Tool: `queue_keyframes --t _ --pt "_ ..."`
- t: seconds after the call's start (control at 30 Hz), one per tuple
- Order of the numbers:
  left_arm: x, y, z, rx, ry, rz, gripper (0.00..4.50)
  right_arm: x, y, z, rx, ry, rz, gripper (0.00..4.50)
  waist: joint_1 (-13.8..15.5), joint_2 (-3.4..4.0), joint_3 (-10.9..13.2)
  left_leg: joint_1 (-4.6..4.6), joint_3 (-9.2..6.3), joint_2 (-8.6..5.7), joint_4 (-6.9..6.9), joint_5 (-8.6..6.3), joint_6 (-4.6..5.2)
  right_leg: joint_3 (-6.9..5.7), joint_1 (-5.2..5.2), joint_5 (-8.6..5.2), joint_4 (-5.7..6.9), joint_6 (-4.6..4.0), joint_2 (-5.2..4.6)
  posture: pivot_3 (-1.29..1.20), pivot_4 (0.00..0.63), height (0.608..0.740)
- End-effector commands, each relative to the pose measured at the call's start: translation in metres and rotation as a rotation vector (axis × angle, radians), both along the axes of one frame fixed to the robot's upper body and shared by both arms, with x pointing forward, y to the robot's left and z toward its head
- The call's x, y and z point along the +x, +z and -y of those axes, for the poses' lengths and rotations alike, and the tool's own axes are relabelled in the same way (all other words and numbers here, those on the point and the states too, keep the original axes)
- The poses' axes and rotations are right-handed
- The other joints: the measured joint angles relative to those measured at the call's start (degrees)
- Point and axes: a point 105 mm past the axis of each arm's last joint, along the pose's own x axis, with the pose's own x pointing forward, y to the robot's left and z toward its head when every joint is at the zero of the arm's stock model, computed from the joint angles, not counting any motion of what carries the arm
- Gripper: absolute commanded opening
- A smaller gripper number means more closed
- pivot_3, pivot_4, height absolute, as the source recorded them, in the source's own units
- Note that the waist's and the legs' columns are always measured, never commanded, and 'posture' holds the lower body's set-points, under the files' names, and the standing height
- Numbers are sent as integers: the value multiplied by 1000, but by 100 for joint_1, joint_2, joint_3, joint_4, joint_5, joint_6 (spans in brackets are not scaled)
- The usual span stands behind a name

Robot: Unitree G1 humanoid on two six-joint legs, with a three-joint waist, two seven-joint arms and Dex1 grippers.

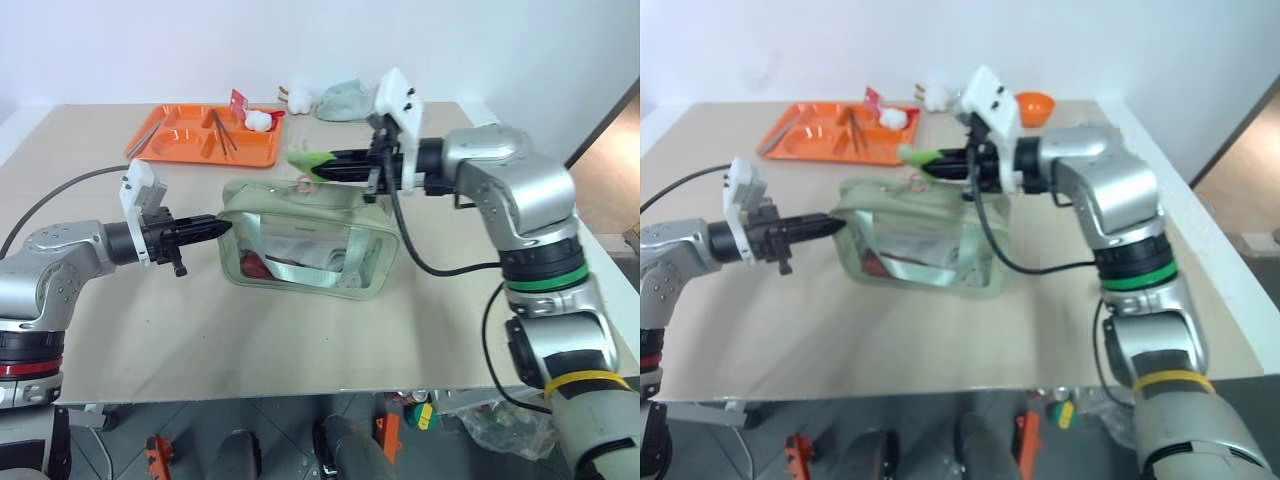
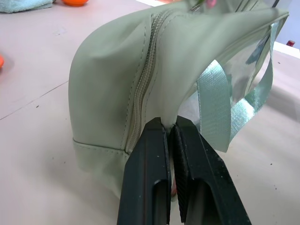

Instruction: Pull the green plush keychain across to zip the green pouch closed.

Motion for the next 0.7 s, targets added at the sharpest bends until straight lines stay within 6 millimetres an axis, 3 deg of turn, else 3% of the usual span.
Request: queue_keyframes --t 0.03,0.23,0.47,0.57,0.7 --pt "-1 7 0 2 -8 28 0 4 21 36 -10 -96 90 44 1 0 0 0 1 -1 0 0 0 1 0 0 -1 1 -1 0 150 740" --pt "0 6 2 -6 -13 24 0 -2 29 84 -155 -211 178 44 14 0 0 2 4 -2 0 0 1 3 1 -1 0 1 -1 0 150 740" --pt "-1 3 1 -9 -12 14 0 -13 13 137 -455 -353 281 44 79 2 1 9 22 -7 -1 -7 9 18 1 -8 -2 13 -5 0 150 740" --pt "-2 2 0 -5 -14 10 0 -14 12 139 -462 -369 310 44 77 2 1 14 27 -6 0 -7 9 21 1 -8 1 13 -4 0 150 740" --pt "-2 4 0 -5 -14 12 0 -18 -10 116 -406 -305 281 44 83 2 1 16 22 -3 0 -6 8 19 3 -7 4 12 -1 0 150 740"
